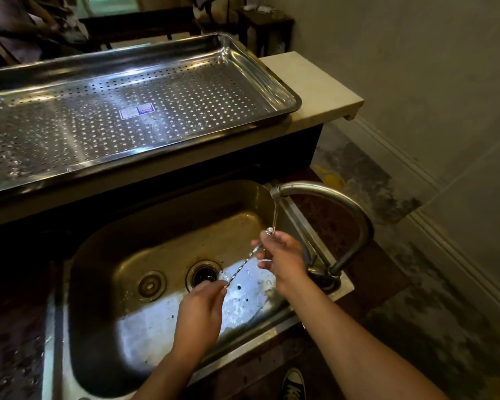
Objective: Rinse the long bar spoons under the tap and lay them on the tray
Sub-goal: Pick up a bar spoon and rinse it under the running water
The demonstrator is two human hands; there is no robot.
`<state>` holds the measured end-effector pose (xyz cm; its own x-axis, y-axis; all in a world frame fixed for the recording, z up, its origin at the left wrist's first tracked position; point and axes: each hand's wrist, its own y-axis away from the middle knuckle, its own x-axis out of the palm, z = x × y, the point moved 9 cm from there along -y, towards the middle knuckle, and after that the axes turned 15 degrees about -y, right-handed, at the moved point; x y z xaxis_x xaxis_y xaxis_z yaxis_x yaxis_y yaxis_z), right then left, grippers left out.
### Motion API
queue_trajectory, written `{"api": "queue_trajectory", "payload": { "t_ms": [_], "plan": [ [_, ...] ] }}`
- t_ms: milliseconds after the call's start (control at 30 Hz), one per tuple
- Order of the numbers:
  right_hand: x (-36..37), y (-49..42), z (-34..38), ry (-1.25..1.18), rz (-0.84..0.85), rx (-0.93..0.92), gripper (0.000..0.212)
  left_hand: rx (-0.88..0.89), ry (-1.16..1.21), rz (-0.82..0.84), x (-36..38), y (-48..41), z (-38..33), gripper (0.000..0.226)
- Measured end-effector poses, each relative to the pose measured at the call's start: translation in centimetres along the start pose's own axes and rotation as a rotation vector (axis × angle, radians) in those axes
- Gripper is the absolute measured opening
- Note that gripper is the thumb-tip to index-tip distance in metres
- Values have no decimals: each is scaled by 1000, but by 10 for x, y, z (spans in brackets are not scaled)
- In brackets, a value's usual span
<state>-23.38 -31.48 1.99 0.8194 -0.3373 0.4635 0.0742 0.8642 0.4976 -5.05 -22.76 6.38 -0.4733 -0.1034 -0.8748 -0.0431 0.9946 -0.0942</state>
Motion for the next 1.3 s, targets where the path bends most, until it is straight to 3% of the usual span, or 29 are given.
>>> {"api": "queue_trajectory", "payload": {
  "t_ms": [67, 133, 267, 400, 533, 633, 733, 900, 1067, 1300],
  "plan": [
    [-4, -1, 1, -33, -33, -5, 23, -40, 68, 51, 9, -1, 3, 15],
    [0, 0, -1, -108, 20, 18, 17, -99, 130, 100, 19, -2, 7, 17],
    [7, 3, -6, -223, 129, 51, 28, -159, 243, 122, 26, -7, 12, 21],
    [4, 3, 4, -256, 83, 37, 38, -206, 366, 212, 38, -6, 19, 33],
    [9, 3, 2, -338, 146, 102, 15, -248, 511, 270, 51, -4, 16, 31],
    [12, 9, -8, -323, 202, 168, 15, -299, 581, 280, 55, -2, 18, 31],
    [11, 10, -5, -247, 199, 145, 6, -306, 592, 279, 54, 0, 20, 31],
    [4, 4, 14, -172, 71, -7, 19, -284, 479, 209, 41, -9, 21, 23],
    [7, 12, 6, -2, 56, -49, 10, -279, 427, 163, 38, -13, 16, 22],
    [10, 12, 30, -37, -13, -103, 18, -227, 365, 67, 28, -22, 12, 23]
  ]
}}
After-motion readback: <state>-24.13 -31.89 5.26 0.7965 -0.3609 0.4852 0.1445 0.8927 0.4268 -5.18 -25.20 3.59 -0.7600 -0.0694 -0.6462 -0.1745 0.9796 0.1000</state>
